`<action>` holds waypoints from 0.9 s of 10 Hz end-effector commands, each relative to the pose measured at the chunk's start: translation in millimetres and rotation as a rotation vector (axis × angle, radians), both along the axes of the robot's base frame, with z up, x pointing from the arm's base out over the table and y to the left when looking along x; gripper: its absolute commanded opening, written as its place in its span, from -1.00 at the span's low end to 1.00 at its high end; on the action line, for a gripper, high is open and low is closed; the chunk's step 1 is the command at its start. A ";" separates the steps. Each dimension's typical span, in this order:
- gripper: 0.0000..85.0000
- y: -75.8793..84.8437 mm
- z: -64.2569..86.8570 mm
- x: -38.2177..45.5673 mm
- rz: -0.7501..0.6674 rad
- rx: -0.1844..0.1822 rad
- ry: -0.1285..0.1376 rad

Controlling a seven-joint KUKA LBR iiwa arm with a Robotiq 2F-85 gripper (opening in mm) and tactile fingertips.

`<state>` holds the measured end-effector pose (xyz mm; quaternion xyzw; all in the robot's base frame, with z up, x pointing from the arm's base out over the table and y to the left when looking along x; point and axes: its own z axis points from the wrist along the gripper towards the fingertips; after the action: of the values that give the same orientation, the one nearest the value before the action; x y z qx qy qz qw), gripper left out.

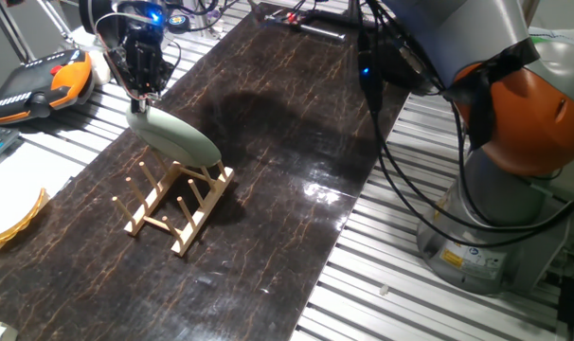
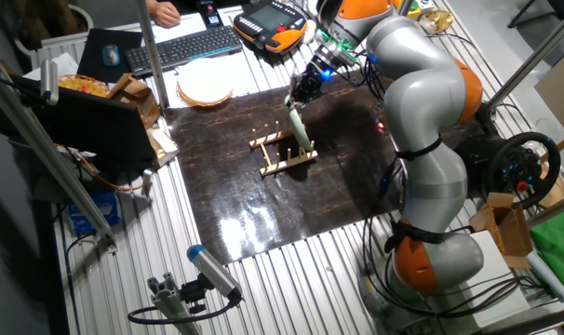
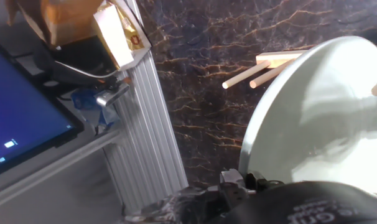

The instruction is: Take the dish off the dish rack

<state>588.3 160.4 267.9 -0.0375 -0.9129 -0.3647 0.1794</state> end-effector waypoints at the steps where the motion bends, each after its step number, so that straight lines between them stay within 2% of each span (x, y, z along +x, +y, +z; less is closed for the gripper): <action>1: -0.98 -0.1 -0.3 0.0 -0.006 0.003 0.000; 2: -0.98 -0.1 -0.3 0.0 -0.012 0.009 0.003; 5: -0.98 -0.1 -0.3 0.0 -0.042 0.006 -0.012; 6: -0.98 -0.1 -0.3 0.0 -0.036 -0.011 -0.015; 9: -0.98 -0.1 -0.3 0.0 -0.044 -0.013 -0.015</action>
<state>588.4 160.4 267.7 -0.0573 -0.9146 -0.3648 0.1648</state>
